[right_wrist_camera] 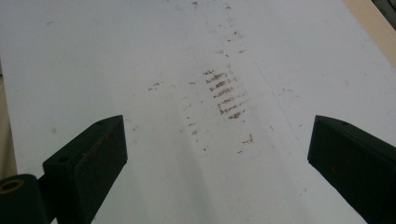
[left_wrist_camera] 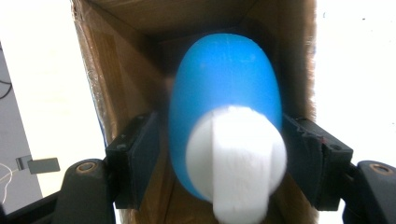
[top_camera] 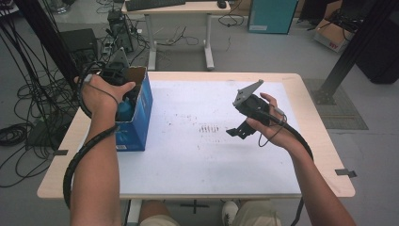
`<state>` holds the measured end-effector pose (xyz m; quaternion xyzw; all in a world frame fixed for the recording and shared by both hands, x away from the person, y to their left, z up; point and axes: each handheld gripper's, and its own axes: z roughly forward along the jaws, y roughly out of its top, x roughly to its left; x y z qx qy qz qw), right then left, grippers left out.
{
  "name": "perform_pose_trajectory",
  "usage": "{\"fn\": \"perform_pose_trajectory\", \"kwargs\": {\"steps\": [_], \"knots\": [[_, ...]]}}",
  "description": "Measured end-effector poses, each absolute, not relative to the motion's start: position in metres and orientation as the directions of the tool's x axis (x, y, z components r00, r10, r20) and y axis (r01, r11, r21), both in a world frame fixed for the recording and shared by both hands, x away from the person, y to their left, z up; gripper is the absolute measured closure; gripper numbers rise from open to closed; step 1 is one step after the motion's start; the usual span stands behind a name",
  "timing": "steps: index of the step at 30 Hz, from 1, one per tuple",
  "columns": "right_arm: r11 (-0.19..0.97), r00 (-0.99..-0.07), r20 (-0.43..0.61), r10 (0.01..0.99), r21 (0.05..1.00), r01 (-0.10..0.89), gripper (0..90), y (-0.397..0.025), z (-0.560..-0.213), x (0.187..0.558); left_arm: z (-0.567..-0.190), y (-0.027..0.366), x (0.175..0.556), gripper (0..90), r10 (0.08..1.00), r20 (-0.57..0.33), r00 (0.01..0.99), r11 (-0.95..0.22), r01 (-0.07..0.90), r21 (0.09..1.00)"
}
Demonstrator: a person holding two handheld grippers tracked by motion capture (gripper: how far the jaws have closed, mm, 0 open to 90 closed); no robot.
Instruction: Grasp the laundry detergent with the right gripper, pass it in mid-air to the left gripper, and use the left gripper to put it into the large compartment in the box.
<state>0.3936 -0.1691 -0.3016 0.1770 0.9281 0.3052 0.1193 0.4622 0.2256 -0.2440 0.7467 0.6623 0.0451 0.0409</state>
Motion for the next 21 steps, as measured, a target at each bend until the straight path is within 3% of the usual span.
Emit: {"fn": "perform_pose_trajectory", "kwargs": {"steps": [9,21], "knots": [[0.747,-0.902,-0.111,0.418,0.607,0.272,4.7,-0.173,-0.302,0.398,-0.219,0.222,0.449,25.8,0.989,0.038,0.146,-0.150,0.978,0.142],[0.755,-0.885,-0.107,0.454,0.573,0.318,4.7,-0.175,-0.301,0.404,-0.174,0.201,0.433,16.6,0.970,0.034,0.241,-0.242,0.938,0.250]]}}
